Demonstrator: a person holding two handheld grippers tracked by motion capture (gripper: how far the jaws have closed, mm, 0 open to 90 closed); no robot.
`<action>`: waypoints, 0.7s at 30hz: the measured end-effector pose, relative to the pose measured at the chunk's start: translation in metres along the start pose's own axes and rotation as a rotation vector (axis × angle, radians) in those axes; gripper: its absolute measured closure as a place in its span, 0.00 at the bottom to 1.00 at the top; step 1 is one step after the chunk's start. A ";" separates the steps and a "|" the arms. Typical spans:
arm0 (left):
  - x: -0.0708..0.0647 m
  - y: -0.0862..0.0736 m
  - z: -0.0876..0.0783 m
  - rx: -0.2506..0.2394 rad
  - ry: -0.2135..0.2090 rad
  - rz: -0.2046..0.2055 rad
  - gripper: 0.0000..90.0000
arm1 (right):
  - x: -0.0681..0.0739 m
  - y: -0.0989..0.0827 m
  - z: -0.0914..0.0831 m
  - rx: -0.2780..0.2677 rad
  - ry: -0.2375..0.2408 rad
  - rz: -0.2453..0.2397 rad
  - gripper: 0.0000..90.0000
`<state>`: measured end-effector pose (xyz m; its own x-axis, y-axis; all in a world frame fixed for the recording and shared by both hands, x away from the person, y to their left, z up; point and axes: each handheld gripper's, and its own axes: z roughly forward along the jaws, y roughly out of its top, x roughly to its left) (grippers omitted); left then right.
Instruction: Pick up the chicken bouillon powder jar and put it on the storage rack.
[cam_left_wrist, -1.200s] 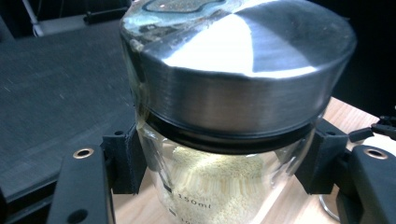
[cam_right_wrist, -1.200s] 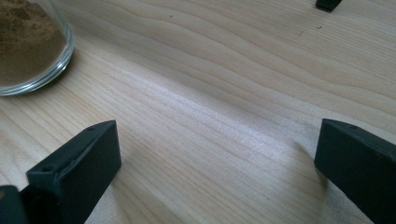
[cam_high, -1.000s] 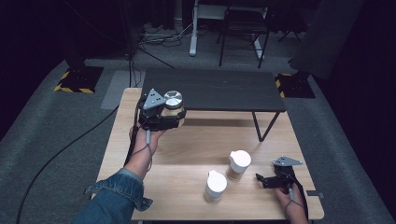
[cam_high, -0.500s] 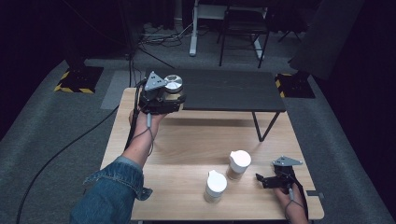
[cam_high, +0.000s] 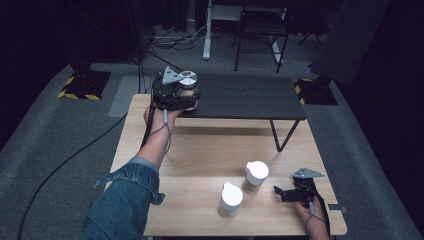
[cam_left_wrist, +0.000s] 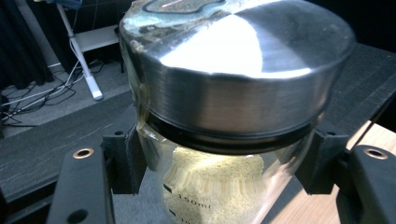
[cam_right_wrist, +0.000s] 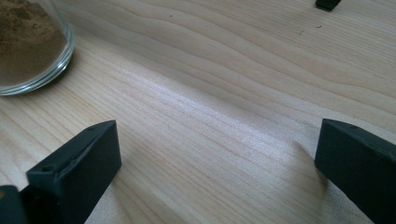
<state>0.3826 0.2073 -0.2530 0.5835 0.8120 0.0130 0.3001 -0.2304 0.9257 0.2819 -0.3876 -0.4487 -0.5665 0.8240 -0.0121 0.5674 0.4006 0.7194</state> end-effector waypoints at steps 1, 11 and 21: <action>0.000 -0.001 0.002 -0.003 0.001 -0.003 0.35 | 0.000 0.000 0.000 0.000 0.000 0.000 0.00; 0.000 -0.005 0.020 0.013 0.019 -0.012 0.35 | 0.003 0.000 0.000 0.000 -0.009 0.009 0.00; -0.002 -0.017 0.025 -0.030 0.055 -0.021 0.26 | 0.003 0.000 0.000 -0.001 -0.009 0.009 0.00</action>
<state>0.3952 0.1967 -0.2780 0.5347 0.8449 0.0134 0.2884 -0.1973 0.9370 0.2802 -0.3854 -0.4489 -0.5563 0.8309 -0.0120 0.5718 0.3932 0.7200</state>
